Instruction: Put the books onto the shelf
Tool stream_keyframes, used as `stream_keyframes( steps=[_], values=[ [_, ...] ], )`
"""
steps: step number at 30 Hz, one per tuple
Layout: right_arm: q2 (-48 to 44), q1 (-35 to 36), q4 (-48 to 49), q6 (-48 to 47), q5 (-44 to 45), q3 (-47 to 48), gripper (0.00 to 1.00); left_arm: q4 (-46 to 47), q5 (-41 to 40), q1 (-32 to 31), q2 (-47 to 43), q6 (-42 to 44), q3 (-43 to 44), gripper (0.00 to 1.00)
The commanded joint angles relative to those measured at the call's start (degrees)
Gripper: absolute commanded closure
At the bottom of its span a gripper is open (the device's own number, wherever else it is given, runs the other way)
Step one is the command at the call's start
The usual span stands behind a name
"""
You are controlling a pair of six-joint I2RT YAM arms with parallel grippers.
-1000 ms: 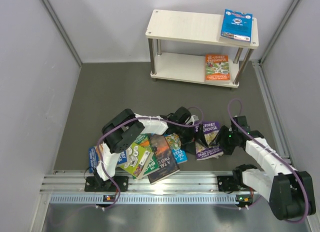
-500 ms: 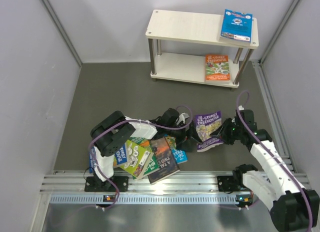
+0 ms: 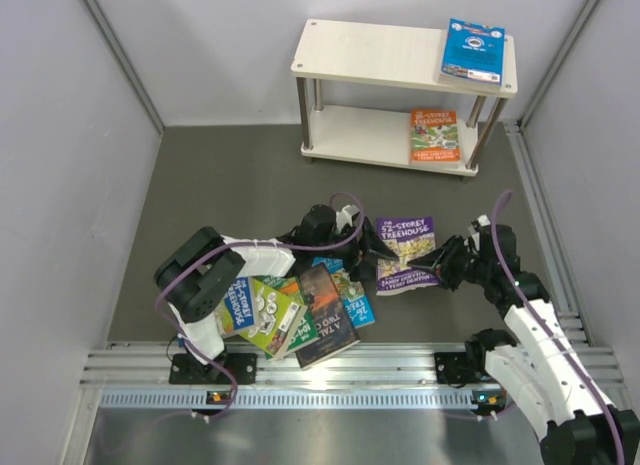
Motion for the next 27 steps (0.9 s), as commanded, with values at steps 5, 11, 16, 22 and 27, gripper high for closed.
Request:
stream_keyframes(
  steps=[5, 11, 16, 22, 27],
  values=[
    [-2.72, 0.54, 8.44, 5.64, -4.64, -1.21, 1.0, 2.59, -1.31, 0.17, -5.16, -0.74, 1.86, 0.7],
    [-2.28, 0.63, 5.11, 2.21, -3.24, 0.63, 0.0, -26.74, -8.17, 0.86, -12.01, 16.05, 12.4, 1.0],
    [-2.89, 0.63, 5.79, 3.07, -2.53, -0.59, 0.0, -34.26, -7.91, 3.15, -14.74, 18.17, 20.58, 1.0],
    [-5.44, 0.72, 18.95, 12.82, -3.68, -4.11, 0.0, -27.96, -5.45, 6.67, -17.9, 9.93, 20.33, 1.0],
    [-8.86, 0.98, 36.0, 26.86, -2.45, -9.9, 0.0, -18.55, -4.13, 7.64, -18.96, 1.58, 17.0, 1.0]
  ],
)
